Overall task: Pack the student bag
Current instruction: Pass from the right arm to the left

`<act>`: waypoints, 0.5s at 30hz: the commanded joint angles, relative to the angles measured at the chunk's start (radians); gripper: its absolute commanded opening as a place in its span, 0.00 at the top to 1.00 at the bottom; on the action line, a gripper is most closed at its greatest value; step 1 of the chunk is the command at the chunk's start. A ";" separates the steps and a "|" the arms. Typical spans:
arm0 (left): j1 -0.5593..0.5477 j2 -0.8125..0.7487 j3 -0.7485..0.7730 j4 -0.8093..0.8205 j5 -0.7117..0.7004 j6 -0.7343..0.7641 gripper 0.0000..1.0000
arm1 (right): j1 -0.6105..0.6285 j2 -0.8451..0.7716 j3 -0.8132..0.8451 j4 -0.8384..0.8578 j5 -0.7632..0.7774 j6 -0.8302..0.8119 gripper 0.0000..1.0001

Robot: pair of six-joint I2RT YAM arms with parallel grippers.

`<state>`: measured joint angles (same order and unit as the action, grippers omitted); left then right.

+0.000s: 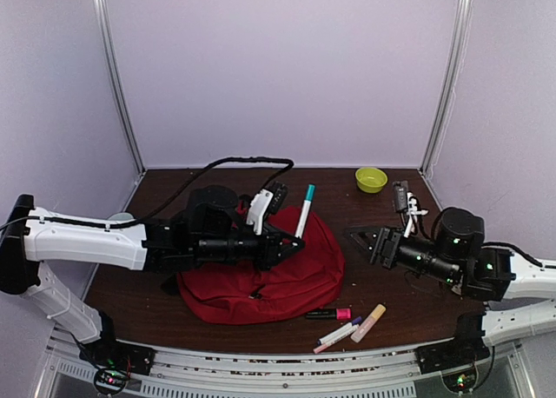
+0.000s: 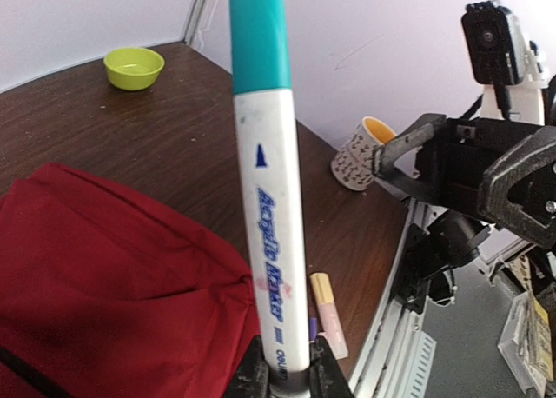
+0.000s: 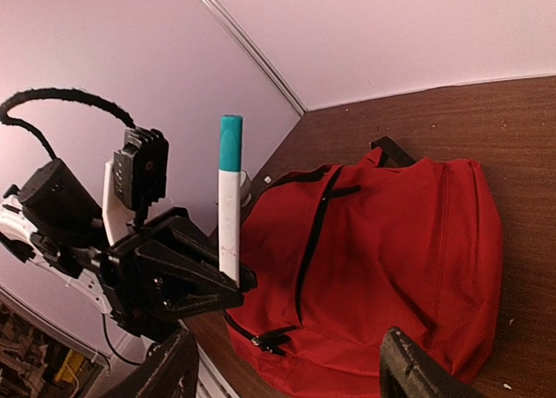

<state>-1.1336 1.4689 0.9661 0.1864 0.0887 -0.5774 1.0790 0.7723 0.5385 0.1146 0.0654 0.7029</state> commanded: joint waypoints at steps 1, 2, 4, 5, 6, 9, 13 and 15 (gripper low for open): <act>0.017 -0.063 0.000 -0.202 -0.175 0.057 1.00 | -0.017 0.027 0.102 -0.172 0.047 -0.123 0.28; 0.020 -0.070 -0.002 -0.238 -0.205 0.060 1.00 | -0.020 0.049 0.129 -0.208 0.055 -0.140 0.28; 0.024 -0.083 -0.008 -0.307 -0.274 0.060 1.00 | -0.025 0.105 0.184 -0.275 0.064 -0.175 0.28; 0.024 -0.091 -0.015 -0.330 -0.300 0.056 1.00 | -0.026 0.139 0.214 -0.303 0.070 -0.190 0.28; 0.027 -0.099 -0.022 -0.350 -0.323 0.054 1.00 | -0.027 0.193 0.245 -0.334 0.075 -0.204 0.28; 0.035 -0.123 -0.038 -0.407 -0.391 0.035 1.00 | -0.031 0.329 0.360 -0.420 0.089 -0.233 0.28; 0.051 -0.149 -0.070 -0.468 -0.452 0.000 1.00 | -0.030 0.523 0.535 -0.487 0.053 -0.261 0.30; 0.062 -0.162 -0.097 -0.485 -0.464 -0.011 1.00 | -0.033 0.616 0.601 -0.495 0.020 -0.266 0.30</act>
<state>-1.0927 1.3430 0.9115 -0.2298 -0.2852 -0.5579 1.0531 1.2575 1.0199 -0.2874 0.1181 0.4850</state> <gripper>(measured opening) 0.109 0.701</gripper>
